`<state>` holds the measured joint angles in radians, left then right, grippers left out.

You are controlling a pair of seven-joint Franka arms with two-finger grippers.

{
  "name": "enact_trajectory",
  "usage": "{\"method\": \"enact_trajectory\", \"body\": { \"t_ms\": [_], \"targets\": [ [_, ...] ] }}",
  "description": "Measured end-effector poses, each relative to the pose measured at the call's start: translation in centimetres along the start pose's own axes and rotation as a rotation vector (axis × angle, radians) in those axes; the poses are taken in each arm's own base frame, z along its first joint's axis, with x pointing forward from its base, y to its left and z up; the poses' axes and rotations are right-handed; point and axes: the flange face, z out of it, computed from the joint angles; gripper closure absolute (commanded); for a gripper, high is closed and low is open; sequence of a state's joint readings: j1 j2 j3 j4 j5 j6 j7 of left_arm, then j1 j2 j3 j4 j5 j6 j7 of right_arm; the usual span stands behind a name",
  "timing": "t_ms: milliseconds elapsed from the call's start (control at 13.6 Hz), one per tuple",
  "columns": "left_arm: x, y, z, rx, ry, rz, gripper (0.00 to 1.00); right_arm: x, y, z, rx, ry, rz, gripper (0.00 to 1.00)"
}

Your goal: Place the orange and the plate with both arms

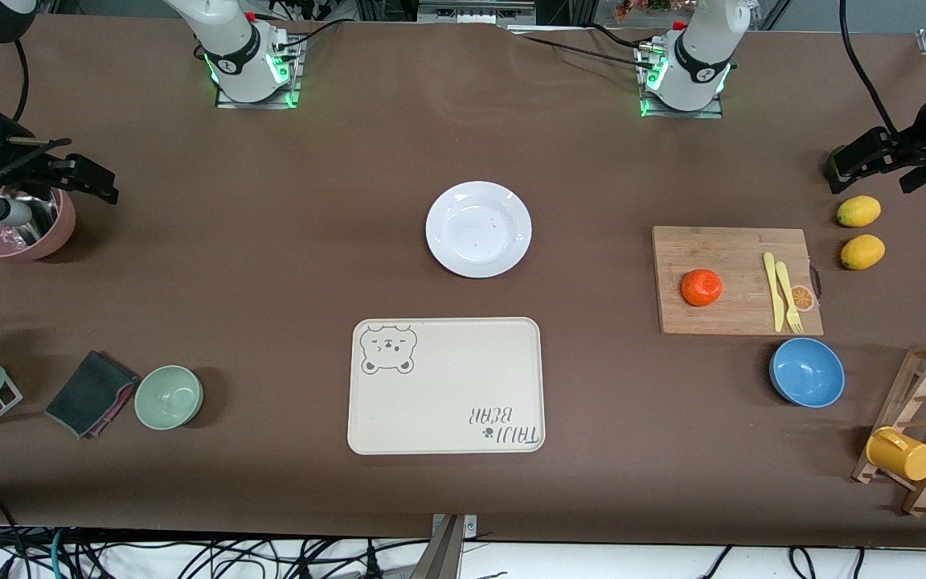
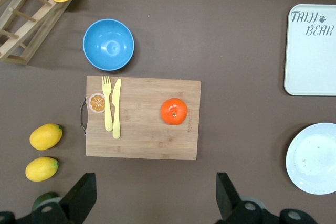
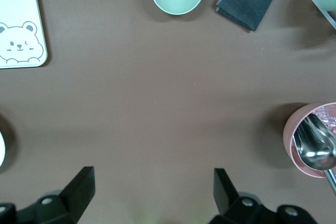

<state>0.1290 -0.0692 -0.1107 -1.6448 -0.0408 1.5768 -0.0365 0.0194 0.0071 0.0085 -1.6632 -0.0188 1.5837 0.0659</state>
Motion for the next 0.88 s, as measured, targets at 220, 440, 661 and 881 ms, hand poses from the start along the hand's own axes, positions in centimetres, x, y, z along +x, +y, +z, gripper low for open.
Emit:
{"method": "enact_trajectory", "body": {
  "t_ms": [220,440,661,881],
  "targets": [
    [-0.81,-0.48,0.15,0.021,-0.065,-0.005,0.00,0.01,-0.01,-0.01,0.001,0.001,0.001,0.00],
    [-0.92,-0.52,-0.16,0.022,-0.069,-0.006,0.00,0.01,-0.01,-0.01,0.001,0.001,0.000,0.00],
    [-0.92,-0.52,-0.16,0.022,-0.069,-0.006,0.00,0.01,-0.01,-0.01,0.001,0.001,0.000,0.00],
    [-0.92,-0.52,-0.16,0.022,-0.069,-0.006,0.00,0.01,-0.01,-0.01,0.001,0.001,0.000,0.00]
  ]
}}
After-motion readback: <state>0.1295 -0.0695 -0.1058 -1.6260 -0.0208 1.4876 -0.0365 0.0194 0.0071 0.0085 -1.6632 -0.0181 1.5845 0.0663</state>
